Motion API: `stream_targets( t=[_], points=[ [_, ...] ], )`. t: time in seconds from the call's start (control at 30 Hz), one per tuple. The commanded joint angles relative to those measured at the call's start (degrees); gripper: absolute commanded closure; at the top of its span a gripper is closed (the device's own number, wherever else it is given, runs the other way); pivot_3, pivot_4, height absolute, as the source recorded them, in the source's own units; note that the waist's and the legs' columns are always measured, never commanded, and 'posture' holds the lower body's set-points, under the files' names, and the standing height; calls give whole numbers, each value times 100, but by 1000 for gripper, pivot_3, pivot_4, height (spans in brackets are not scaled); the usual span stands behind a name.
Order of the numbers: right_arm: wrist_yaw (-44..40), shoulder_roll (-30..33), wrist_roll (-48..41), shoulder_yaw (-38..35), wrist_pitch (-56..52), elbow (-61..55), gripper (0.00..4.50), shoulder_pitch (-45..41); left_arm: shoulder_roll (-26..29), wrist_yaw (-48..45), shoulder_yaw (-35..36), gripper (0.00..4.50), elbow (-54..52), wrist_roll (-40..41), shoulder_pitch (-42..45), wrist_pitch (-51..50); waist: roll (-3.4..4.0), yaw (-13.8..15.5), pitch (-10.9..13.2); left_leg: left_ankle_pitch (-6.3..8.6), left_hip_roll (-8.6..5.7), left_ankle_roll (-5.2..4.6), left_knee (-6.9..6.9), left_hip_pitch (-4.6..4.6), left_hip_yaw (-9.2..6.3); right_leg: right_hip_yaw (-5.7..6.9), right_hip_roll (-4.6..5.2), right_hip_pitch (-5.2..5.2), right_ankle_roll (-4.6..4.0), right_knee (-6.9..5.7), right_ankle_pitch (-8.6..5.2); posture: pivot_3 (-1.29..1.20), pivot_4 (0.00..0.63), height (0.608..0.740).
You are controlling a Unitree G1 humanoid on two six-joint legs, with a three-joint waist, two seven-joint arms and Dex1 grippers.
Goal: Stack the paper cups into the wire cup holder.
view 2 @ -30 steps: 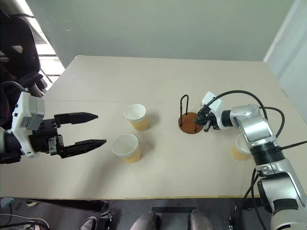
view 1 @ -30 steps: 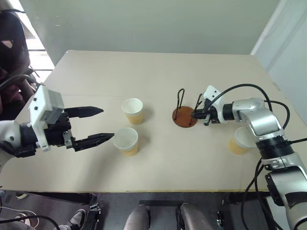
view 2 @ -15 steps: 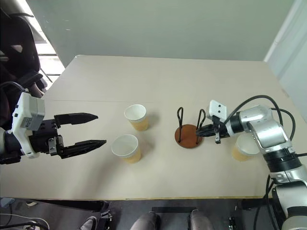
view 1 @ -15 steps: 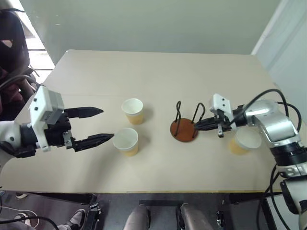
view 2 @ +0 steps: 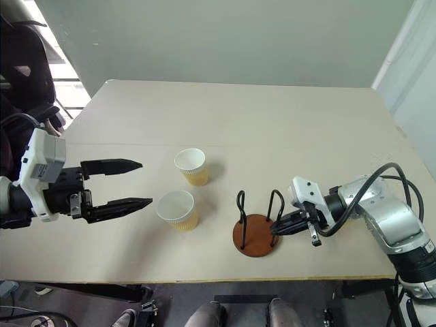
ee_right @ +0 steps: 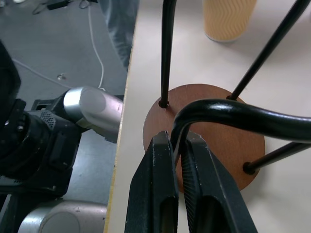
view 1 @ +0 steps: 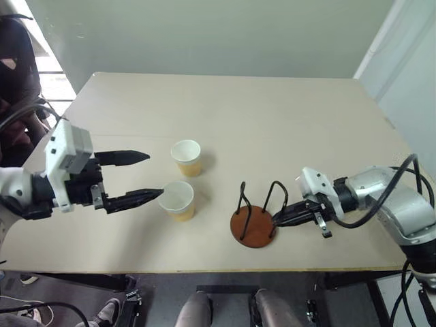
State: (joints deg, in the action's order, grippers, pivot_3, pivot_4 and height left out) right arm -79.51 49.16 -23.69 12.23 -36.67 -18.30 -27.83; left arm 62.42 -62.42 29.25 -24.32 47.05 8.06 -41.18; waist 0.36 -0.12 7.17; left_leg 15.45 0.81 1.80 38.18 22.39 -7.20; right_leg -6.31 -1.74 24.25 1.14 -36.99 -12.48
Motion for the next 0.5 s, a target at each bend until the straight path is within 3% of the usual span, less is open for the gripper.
stream_targets(
  t=[0.03,0.3,0.5],
  points=[
    [209,40,-52,-160,4,-196,4454,-12,99,-64,-21,0,55,-32,164,118,-1,-2,0,0,0,-1,0,-1,0,0,0,0,0,0,2,0,150,740],
    [363,40,-82,-95,35,-296,4454,51,110,-148,-133,0,141,-68,300,149,-1,-2,0,1,1,-2,0,-1,0,0,0,1,-2,0,7,0,150,740],
    [189,202,129,-106,730,-257,4454,306,132,-181,-175,0,203,-81,343,185,-2,6,0,2,1,-4,0,0,0,0,0,0,0,1,8,0,150,740]
  ],
)
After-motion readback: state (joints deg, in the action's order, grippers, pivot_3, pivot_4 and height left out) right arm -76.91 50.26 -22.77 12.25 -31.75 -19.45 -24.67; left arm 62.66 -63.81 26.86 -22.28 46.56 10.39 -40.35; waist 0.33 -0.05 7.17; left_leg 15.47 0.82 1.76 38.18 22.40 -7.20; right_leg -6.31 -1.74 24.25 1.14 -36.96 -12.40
